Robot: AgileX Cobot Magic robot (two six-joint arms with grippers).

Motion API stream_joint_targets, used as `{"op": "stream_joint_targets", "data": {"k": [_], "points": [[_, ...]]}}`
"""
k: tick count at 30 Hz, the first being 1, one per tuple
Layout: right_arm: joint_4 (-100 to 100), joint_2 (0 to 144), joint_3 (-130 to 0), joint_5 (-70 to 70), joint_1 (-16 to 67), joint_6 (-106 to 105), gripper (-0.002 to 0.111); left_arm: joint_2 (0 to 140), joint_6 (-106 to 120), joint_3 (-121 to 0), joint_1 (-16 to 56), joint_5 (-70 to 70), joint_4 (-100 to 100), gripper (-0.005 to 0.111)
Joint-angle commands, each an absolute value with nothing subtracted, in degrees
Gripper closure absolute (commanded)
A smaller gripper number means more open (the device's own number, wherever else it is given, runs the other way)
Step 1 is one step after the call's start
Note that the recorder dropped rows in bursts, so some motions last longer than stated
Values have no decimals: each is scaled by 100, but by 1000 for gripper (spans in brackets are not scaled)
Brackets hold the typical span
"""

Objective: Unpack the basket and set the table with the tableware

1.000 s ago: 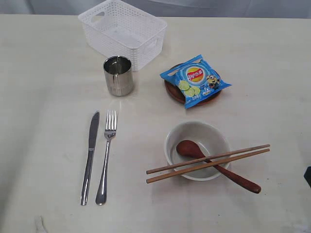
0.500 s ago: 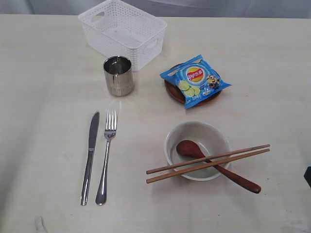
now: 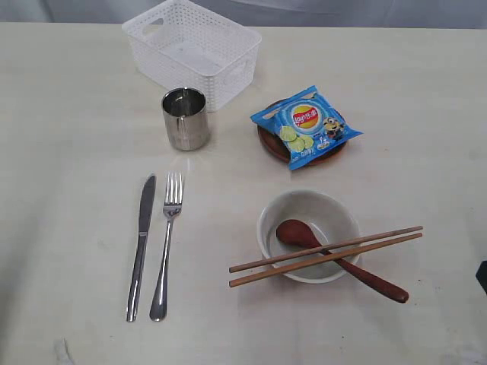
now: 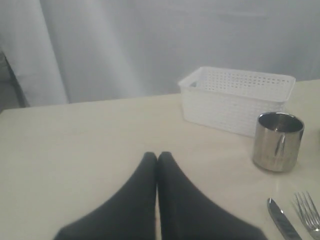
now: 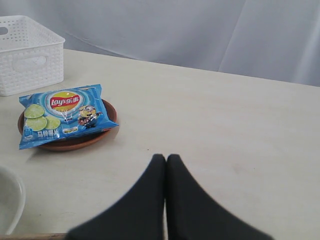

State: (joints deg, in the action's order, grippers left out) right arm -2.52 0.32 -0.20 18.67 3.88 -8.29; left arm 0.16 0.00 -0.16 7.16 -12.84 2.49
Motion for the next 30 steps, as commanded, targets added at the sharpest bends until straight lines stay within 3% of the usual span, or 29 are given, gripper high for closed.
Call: {"op": "stream_joint_targets", "data": {"k": [1, 30], "points": [[-230, 0, 0, 1835, 358, -832, 109, 0, 0, 0, 689, -1639, 282, 107], [-230, 0, 0, 1835, 358, -832, 109, 0, 0, 0, 689, -1804, 282, 107]]}}
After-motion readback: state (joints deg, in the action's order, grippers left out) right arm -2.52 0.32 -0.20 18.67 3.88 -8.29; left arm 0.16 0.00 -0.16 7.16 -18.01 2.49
